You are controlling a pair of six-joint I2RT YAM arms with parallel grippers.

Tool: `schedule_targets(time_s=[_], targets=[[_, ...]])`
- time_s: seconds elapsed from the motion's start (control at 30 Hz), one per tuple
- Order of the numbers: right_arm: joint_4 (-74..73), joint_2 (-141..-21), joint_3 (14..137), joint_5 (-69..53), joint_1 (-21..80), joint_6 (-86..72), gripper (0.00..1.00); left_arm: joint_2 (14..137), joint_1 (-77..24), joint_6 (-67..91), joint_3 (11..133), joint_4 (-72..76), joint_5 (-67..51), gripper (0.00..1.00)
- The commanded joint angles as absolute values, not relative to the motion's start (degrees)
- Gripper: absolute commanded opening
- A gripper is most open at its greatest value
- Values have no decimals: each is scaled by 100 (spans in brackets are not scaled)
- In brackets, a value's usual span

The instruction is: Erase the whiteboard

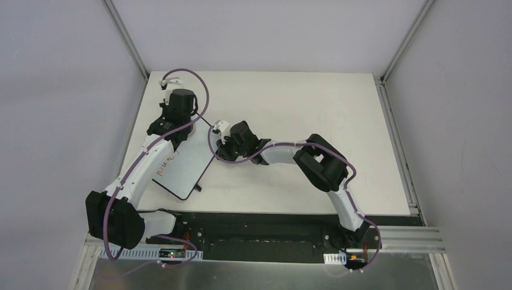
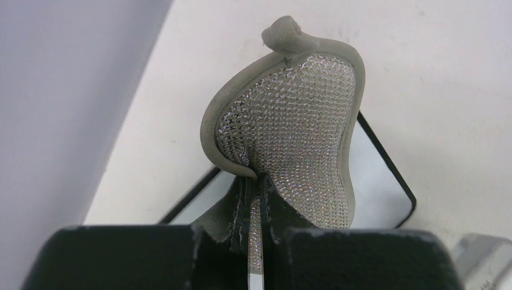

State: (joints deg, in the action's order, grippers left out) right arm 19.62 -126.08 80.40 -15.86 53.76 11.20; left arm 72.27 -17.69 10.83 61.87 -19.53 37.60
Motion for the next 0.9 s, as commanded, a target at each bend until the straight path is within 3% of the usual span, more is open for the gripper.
schedule_targets(time_s=[0.0, 0.13, 0.6, 0.87], targets=[[1555, -12620, 7987, -1503, 5334, 1047, 0, 7069, -1404, 940, 6142, -1762, 4010, 0], [1539, -12630, 8012, -1503, 5339, 1051, 0, 7192, -1362, 874, 6217, -1714, 3864, 0], [1535, -12584, 7967, -1459, 5341, 1090, 0, 9021, -1606, 1802, 6790, -2383, 1580, 0], [1539, -12569, 7951, -1460, 5341, 1095, 0, 8460, -1637, 1507, 6826, -2452, 2203, 0]])
